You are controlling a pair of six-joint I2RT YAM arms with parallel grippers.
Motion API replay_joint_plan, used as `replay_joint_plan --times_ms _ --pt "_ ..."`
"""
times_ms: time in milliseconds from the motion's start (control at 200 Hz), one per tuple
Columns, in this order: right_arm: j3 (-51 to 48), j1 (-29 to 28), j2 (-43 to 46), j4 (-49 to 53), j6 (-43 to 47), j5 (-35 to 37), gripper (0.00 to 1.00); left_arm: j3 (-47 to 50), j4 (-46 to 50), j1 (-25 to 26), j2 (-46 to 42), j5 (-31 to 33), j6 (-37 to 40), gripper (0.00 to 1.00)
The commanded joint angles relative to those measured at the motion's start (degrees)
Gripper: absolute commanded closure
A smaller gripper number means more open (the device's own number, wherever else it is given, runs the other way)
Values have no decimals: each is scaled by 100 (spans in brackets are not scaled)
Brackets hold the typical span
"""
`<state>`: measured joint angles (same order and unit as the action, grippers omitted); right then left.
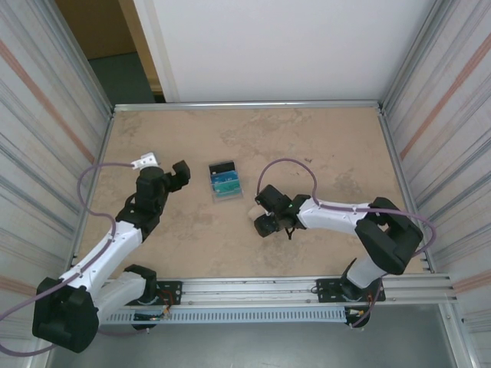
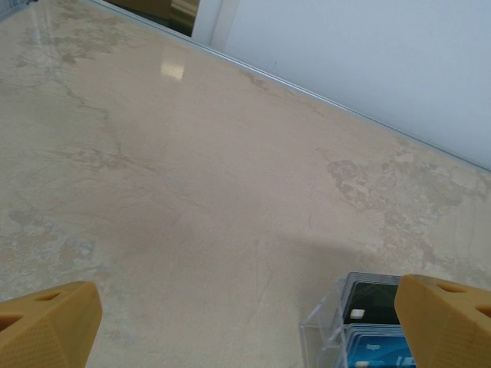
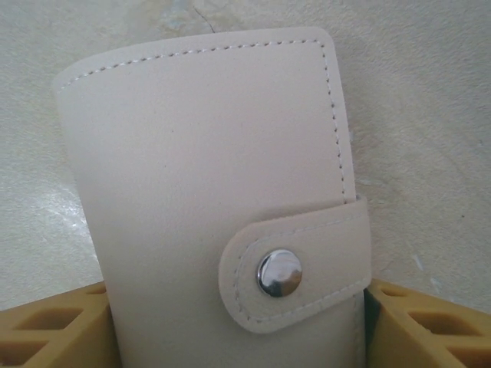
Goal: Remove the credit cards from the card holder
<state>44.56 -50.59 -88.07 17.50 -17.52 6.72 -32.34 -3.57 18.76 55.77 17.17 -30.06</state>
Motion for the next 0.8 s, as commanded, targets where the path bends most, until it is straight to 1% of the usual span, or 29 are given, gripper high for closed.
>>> replay_joint_plan --times_ms 0,110,271,391,476,646,792 --pt "-298 -43 399 -817 -41 209 33 -293 197 45 -91 -359 -136 1" --pt "-616 -23 673 -1545 -15 272 36 -455 272 183 20 -853 -162 1" --pt "-1110 86 987 -2699 -65 369 43 -639 379 645 324 -1475 -106 1" --pt "-1339 159 1153 -3444 -68 451 44 -679 271 1000 555 -1965 8 1" --pt "-1344 172 1220 -3709 -54 489 44 -637 23 1206 684 -2309 10 1" --pt "-1234 170 1258 -3962 35 565 44 -572 -620 1410 1028 -3109 -209 1" --pt "-1190 171 1287 -4210 57 520 44 -662 -1087 1592 1425 -3454 -317 1"
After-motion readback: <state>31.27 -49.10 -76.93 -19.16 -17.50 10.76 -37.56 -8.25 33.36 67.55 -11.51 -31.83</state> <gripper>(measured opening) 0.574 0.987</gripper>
